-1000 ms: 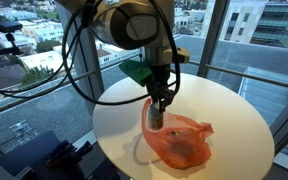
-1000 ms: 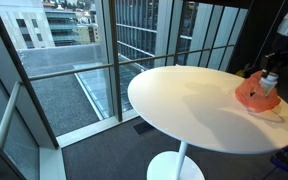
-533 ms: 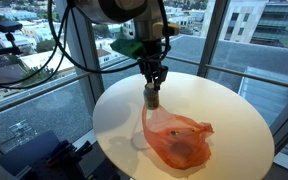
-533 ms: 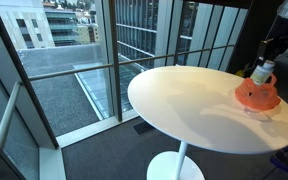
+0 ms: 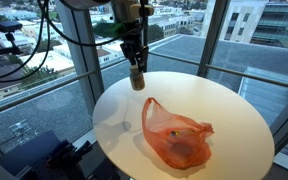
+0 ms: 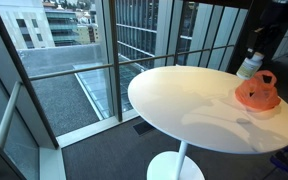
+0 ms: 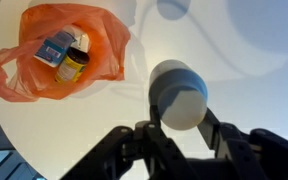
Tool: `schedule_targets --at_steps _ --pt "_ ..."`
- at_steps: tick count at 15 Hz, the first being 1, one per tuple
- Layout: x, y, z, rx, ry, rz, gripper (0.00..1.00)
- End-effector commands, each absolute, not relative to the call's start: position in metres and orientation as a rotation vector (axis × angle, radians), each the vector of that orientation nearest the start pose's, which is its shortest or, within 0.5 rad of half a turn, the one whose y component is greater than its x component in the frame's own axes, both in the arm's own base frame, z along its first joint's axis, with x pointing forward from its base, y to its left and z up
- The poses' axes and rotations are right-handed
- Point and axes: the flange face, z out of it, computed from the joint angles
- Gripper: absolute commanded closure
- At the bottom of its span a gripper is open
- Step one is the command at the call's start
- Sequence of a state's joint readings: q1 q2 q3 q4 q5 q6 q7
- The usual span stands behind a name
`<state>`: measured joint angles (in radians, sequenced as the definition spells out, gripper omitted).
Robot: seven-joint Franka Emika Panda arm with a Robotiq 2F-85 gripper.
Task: Remove the white bottle from the plastic bag
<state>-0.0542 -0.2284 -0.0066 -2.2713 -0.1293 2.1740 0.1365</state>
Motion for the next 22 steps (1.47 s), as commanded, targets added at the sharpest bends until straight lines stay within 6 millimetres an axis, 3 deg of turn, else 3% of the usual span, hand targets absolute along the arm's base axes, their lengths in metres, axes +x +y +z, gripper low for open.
schedule_targets --at_steps 1,9,15,20,21,22 --pt "0.496 -0.01 0.451 -3.221 0.159 -0.165 0.82" --pt "0.513 0.021 0.373 -3.176 0.09 0.004 0.82" --pt "0.524 0.019 0.317 -3.17 0.115 0.049 0.82" --pt "0.525 0.015 0.287 -3.148 0.147 0.099 0.82" --pt "0.525 0.014 0.285 -3.143 0.151 0.102 0.78" --pt "0.525 0.014 0.284 -3.142 0.154 0.098 0.52"
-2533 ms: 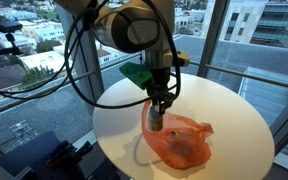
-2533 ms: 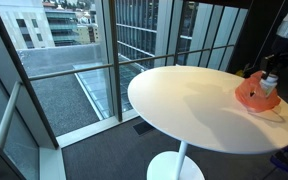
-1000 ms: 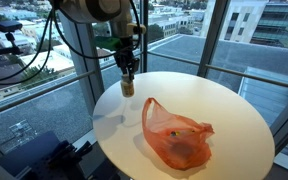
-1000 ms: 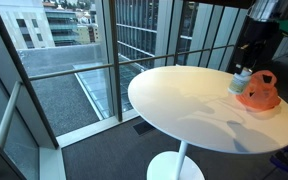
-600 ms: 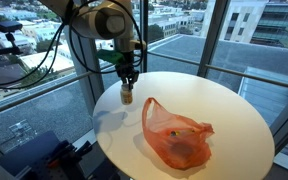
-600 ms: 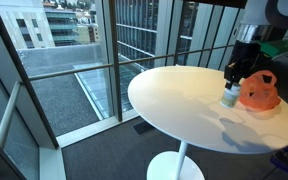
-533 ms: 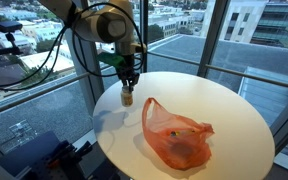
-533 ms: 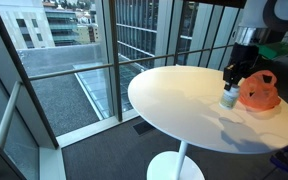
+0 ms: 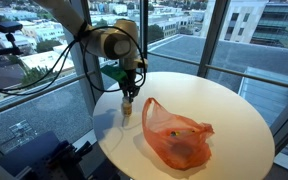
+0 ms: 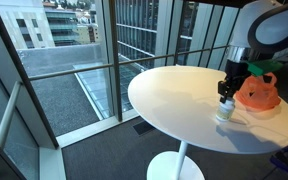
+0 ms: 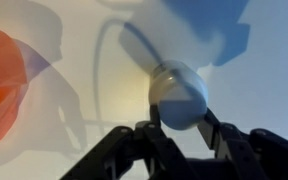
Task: Remove the white bottle from the plastic bag
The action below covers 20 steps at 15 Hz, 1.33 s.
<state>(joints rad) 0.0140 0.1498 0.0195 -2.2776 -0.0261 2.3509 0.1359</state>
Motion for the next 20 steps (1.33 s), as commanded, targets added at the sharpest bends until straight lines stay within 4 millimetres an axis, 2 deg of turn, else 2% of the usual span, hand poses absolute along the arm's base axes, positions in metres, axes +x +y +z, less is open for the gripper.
schedule_targets --at_steps 1,3,6,7,10,13,20 --pt "0.523 0.014 0.287 -3.148 0.149 0.076 0.31" --pt "0.521 0.014 0.294 -3.149 0.137 0.043 0.27" --pt "0.516 0.016 0.31 -3.157 0.128 0.009 0.05" --pt "0.514 0.017 0.318 -3.161 0.126 -0.001 0.0" --pt "0.505 0.016 0.34 -3.176 0.132 0.012 0.0" --pt "0.491 0.012 0.36 -3.184 0.145 0.098 0.0" --pt "0.447 -0.002 0.397 -3.193 0.133 0.237 0.0"
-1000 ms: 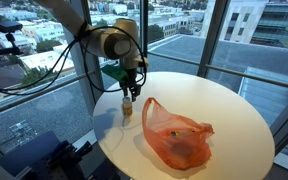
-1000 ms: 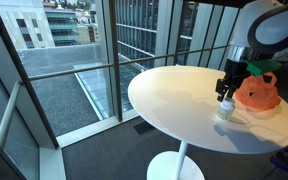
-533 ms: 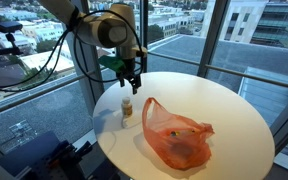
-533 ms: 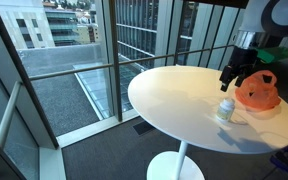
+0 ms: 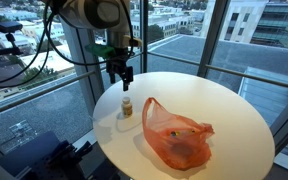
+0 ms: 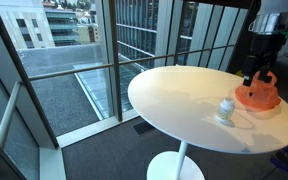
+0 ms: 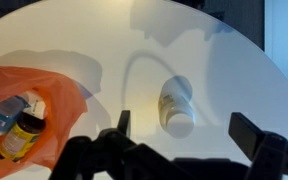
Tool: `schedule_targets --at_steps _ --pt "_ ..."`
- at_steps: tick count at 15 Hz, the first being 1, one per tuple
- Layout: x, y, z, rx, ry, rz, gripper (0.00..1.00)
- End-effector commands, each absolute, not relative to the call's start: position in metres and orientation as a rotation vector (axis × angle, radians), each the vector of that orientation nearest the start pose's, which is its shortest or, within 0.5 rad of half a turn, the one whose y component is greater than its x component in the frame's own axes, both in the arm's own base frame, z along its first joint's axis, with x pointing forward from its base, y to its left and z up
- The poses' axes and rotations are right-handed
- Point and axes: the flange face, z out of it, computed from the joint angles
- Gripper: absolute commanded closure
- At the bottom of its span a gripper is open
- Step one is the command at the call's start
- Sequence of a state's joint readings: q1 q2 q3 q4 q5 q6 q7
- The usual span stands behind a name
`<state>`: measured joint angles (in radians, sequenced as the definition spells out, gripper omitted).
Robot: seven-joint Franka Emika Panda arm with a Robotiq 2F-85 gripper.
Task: Remove the white bottle from the plastic bag
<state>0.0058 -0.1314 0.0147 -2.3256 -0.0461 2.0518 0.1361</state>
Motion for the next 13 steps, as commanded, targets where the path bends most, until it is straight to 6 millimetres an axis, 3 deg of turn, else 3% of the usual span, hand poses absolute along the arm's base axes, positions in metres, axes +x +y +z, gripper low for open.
schedule_targets --at_steps 1,7,9,10,13 --pt "0.439 -0.004 0.401 -3.185 0.124 0.251 0.0" --pt "0.4 -0.026 0.425 -3.184 0.057 0.232 0.0" --pt "0.396 -0.03 0.412 -3.184 -0.022 0.288 0.0" --pt "0.405 -0.023 0.417 -3.178 0.053 0.255 0.0" --pt "0.399 -0.026 0.408 -3.175 0.017 0.29 0.0"
